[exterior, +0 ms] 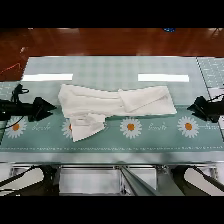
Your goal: Fold the shirts.
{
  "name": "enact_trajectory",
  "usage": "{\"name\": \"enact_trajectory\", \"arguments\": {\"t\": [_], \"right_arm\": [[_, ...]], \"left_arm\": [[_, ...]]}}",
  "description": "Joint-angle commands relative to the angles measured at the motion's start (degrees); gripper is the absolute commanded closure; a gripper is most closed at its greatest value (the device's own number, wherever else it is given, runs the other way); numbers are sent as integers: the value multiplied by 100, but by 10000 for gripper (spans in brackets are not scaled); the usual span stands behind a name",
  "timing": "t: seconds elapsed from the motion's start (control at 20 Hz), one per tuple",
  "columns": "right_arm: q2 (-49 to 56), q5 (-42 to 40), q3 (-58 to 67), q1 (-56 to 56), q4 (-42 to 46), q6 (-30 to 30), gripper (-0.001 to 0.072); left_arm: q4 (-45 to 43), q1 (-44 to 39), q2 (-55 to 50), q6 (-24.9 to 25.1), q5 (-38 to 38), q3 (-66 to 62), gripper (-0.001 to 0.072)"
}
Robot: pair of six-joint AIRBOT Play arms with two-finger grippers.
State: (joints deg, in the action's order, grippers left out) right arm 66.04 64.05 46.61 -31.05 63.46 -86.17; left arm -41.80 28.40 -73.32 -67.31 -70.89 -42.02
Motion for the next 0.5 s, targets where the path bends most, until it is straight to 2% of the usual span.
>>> {"name": "enact_trajectory", "arguments": {"t": [0.0, 0.25, 0.35, 0.4, 0.45], "right_arm": [[-61, -4, -240, -63, -595, 446, 319], [-61, 2, -240, -63, -595, 448, 319], [-61, 4, -240, -63, -595, 450, 319], [-61, 11, -240, -63, -592, 450, 319], [-61, 17, -240, -63, -588, 459, 319]], "left_arm": [[693, -24, -74, 476, 81, 457, 198], [809, -793, -442, 511, 439, 439, 198], [1224, -1117, -610, 549, 785, 431, 199], [1578, -1222, -662, 758, 938, 428, 225], [2013, -1300, -682, 1034, 1029, 428, 419]]}}
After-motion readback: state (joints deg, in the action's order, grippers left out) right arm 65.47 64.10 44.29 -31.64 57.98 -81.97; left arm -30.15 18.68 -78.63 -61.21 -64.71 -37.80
